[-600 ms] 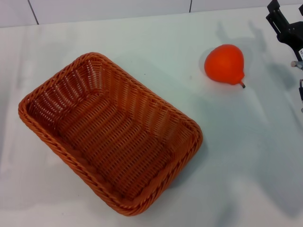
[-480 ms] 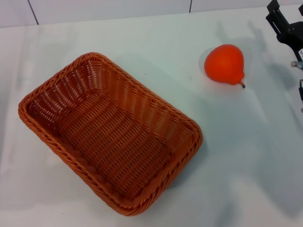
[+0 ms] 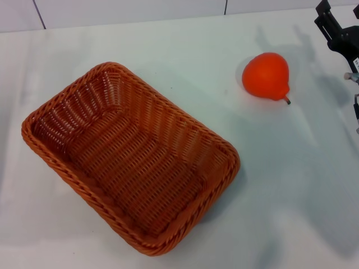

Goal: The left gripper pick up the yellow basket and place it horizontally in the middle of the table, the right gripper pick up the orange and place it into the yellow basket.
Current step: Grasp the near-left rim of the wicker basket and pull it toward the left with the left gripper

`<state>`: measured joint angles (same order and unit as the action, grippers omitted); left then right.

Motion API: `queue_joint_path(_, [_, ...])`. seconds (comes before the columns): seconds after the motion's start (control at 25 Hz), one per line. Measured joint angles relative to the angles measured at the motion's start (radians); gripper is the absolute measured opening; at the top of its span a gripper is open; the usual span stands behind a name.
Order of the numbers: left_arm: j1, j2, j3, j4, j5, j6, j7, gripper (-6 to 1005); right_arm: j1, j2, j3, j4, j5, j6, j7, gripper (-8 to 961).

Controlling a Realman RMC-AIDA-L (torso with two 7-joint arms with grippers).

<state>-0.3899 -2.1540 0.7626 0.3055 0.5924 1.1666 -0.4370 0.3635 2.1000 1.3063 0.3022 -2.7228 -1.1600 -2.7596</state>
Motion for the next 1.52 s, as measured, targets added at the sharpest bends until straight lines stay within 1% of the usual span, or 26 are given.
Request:
queue_joint_path(0.04, [0.003,0.004,0.013,0.014,0.001,-0.011,-0.044,876,0.0,0.0,0.0,0.0,0.0,0.0,0.0,945])
queue_joint_path(0.12, [0.019,0.036,0.083,0.064,0.02,-0.05,-0.242,877,0.0,0.0,-0.001,0.0,0.0,0.0,0.0,945])
queue_joint_path(0.16, [0.025,0.061,0.119,0.084,0.034,-0.063,-0.36,877,0.0,0.0,-0.002,0.0,0.0,0.0,0.0,945])
queue_joint_path(0.2, [0.025,0.081,0.144,0.09,0.048,-0.065,-0.435,877,0.0,0.0,-0.002,0.0,0.0,0.0,0.001,945])
queue_joint_path(0.24, [0.021,0.111,0.175,0.095,0.071,-0.066,-0.536,877,0.0,0.0,-0.002,0.0,0.0,0.0,0.001,945])
queue_joint_path(0.28, [0.017,0.132,0.193,0.097,0.089,-0.064,-0.596,876,0.0,0.0,-0.002,0.0,0.0,0.0,0.001,945])
queue_joint_path(0.36, [0.003,0.184,0.236,0.113,0.158,-0.056,-0.756,876,-0.001,0.0,-0.002,0.0,0.0,0.0,0.002,945])
queue_joint_path(0.4, [-0.002,0.201,0.246,0.127,0.199,-0.052,-0.819,876,-0.001,0.0,-0.003,0.0,0.0,0.0,0.002,945])
queue_joint_path(0.48, [-0.018,0.236,0.258,0.168,0.326,-0.047,-0.966,876,-0.002,0.0,-0.003,0.0,0.0,-0.004,0.002,945])
queue_joint_path(0.52, [-0.025,0.248,0.258,0.186,0.384,-0.045,-1.02,876,-0.002,0.0,-0.002,0.0,0.0,-0.005,0.002,945])
queue_joint_path(0.6, [-0.053,0.278,0.255,0.23,0.553,-0.02,-1.164,876,-0.002,0.0,-0.002,0.0,0.0,-0.006,0.002,945])
queue_joint_path(0.64, [-0.085,0.302,0.251,0.264,0.699,0.018,-1.276,876,-0.001,0.0,-0.002,0.0,0.0,-0.006,0.002,945])
queue_joint_path(0.68, [-0.085,0.302,0.251,0.264,0.699,0.018,-1.276,876,-0.001,0.0,-0.003,0.0,0.0,-0.006,0.002,945])
queue_joint_path(0.8, [-0.142,0.333,0.249,0.309,0.919,0.079,-1.423,877,0.0,0.0,-0.004,0.0,0.0,-0.007,0.002,945])
queue_joint_path(0.84, [-0.16,0.339,0.249,0.327,0.989,0.101,-1.46,877,0.0,0.0,-0.004,0.0,0.0,-0.007,0.002,945])
queue_joint_path(0.96, [-0.209,0.347,0.248,0.372,1.169,0.165,-1.531,877,0.001,0.0,-0.004,0.002,0.0,-0.005,0.002,945])
queue_joint_path(1.0, [-0.209,0.347,0.248,0.372,1.169,0.165,-1.531,877,0.001,0.0,-0.004,0.002,0.0,-0.004,0.002,945])
queue_joint_path(1.08, [-0.253,0.348,0.248,0.415,1.3,0.257,-1.557,877,0.002,0.0,-0.006,0.001,0.0,-0.004,0.002,945])
queue_joint_path(1.2, [-0.272,0.344,0.247,0.451,1.366,0.296,-1.578,877,0.002,0.001,-0.015,0.001,0.0,-0.004,0.005,945])
queue_joint_path(1.32, [-0.278,0.323,0.247,0.51,1.433,0.301,-1.596,877,0.0,0.002,-0.021,0.0,0.0,-0.003,0.008,945])
queue_joint_path(1.52, [-0.285,0.274,0.234,0.569,1.544,0.269,-1.598,876,-0.002,0.001,-0.03,0.0,0.0,-0.002,0.009,945])
